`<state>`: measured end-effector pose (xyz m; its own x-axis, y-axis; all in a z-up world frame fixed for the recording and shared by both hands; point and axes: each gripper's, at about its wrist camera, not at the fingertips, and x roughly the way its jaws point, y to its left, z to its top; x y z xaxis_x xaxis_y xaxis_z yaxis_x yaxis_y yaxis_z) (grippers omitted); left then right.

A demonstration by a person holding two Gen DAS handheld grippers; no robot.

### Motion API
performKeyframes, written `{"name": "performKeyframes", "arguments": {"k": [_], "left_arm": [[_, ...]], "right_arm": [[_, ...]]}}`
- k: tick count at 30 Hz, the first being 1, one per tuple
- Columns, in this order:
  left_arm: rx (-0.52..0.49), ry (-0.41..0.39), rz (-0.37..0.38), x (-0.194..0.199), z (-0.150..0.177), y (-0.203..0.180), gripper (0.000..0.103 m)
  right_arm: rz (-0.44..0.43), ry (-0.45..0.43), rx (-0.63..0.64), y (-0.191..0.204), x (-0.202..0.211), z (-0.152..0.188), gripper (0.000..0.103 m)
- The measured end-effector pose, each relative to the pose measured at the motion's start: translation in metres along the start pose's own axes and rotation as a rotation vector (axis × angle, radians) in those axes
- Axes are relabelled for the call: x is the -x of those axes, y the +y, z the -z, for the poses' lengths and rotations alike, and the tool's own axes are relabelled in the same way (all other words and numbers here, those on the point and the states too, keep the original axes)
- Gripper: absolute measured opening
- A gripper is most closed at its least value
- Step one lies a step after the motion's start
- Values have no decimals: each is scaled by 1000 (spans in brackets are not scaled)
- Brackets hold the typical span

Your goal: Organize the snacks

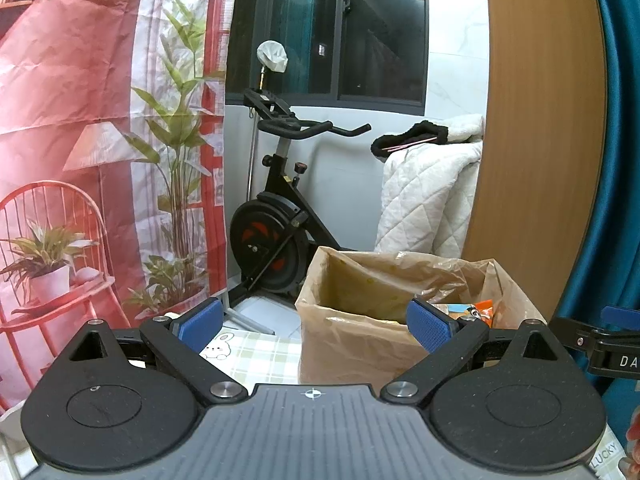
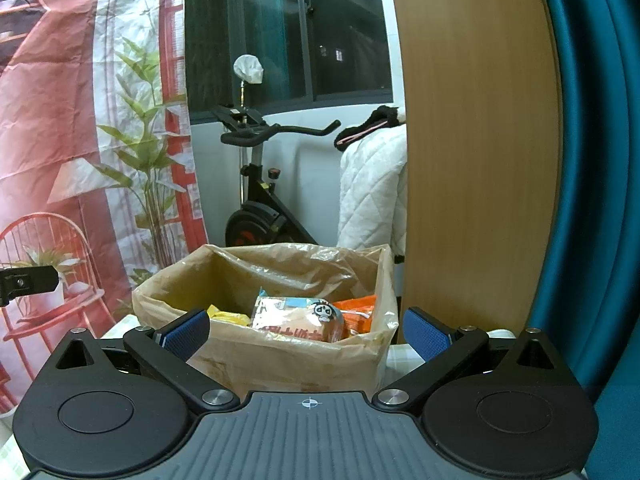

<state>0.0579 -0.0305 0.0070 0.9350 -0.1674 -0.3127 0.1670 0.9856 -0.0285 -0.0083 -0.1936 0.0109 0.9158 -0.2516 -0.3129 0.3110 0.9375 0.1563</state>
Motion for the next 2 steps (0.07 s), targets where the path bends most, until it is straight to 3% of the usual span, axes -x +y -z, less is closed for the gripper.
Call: {"name": "performKeyframes", "arguments": {"k": [2], "left_arm": [[2, 4, 0, -1, 0, 1, 99]], "right_arm": [[1, 0, 1, 0, 0, 0, 102]]}}
